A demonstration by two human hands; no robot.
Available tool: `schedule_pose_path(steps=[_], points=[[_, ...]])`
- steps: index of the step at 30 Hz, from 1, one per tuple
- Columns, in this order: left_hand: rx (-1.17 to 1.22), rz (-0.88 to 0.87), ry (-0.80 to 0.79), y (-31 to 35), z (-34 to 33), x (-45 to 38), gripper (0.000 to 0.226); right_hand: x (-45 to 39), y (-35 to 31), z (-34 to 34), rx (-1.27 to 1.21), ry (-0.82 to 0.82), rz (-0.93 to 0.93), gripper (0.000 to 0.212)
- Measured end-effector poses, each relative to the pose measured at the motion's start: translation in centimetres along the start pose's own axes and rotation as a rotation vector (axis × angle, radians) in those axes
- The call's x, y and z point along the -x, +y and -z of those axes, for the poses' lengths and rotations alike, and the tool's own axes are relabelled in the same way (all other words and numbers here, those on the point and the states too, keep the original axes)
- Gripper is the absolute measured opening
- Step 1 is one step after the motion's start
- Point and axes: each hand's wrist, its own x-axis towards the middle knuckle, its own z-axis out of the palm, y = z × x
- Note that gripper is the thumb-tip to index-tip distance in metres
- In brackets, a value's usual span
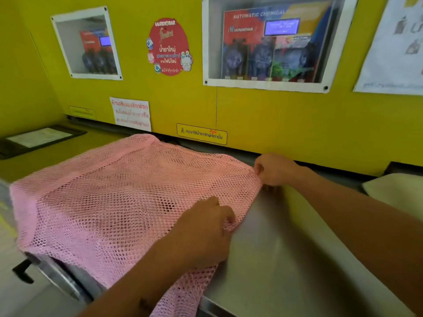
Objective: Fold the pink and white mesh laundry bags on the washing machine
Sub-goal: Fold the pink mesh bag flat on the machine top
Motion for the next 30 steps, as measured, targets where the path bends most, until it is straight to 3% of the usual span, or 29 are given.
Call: schedule_pose_path(steps=[4,8,10,15,19,25,30], points=[[-0.009,0.029,-0.038,0.5,0.4,1.5,0.044,0.9,-1.0,0.5,0.170,0.053,0.077,0.030],[-0.041,0.068,-0.103,0.3,0.8,2.6,0.051,2.7,-2.8,1.4,0.250,-0.207,0.254,0.051],[-0.002,0.093,-0.092,0.0,1.1,2.7,0.047,3.3,-2.9,1.4,0.257,-0.244,0.267,0.057],[-0.058,0.080,-0.037,-0.2,1.1,2.8,0.054,3.4,-2.2,-0.6,0.259,0.073,0.315,0.028],[0.189,-0.015,0.010,-1.6,1.8,3.8,0.062,2.7,-2.7,-1.4,0.337,0.237,0.380,0.011],[0.413,0.010,0.064,-5.1,3.2,4.8,0.043,0.5,-4.4,1.1,0.142,0.400,0.386,0.008],[0.502,0.127,-0.009,-6.5,4.3,5.3,0.043,-2.0,-8.2,2.3,0.133,0.532,0.439,0.015]])
